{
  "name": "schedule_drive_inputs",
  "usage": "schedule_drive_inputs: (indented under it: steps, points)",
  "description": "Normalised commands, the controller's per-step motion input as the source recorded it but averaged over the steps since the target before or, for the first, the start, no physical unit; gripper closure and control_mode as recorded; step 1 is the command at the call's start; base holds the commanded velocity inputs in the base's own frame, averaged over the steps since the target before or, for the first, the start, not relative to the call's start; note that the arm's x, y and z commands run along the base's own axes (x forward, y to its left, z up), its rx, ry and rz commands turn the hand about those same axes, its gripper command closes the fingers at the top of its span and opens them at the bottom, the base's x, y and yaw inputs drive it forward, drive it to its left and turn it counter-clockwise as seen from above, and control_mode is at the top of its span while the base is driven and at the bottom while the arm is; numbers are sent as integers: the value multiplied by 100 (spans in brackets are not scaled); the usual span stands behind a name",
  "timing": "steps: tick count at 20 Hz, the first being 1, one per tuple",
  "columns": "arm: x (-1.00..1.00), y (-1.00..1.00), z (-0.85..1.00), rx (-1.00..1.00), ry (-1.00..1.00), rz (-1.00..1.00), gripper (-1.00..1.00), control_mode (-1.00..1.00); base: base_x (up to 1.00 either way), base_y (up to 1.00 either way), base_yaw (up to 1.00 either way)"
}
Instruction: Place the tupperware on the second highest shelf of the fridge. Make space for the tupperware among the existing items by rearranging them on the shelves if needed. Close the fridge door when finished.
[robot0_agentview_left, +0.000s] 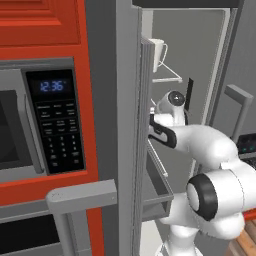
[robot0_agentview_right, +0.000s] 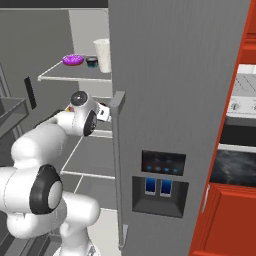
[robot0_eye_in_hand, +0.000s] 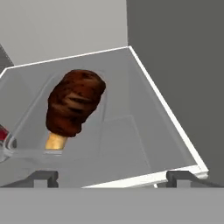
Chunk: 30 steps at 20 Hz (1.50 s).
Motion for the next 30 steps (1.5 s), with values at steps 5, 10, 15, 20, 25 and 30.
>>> schedule_drive_inputs:
  steps: [5,10,15,20,25,30]
  points:
    - [-98,0,3,0,0,0,-100,-100,0,0,0]
    - [-100,0,33,0,6,14,-100,-100,0,0,0]
    - [-99,0,65,-4,15,14,-100,-100,0,0,0]
    - [-69,0,44,-6,15,1,-100,-100,0,0,0]
    - [-58,-4,0,-3,4,0,-100,-100,0,0,0]
    - [-29,-21,0,0,0,0,-100,-100,0,0,0]
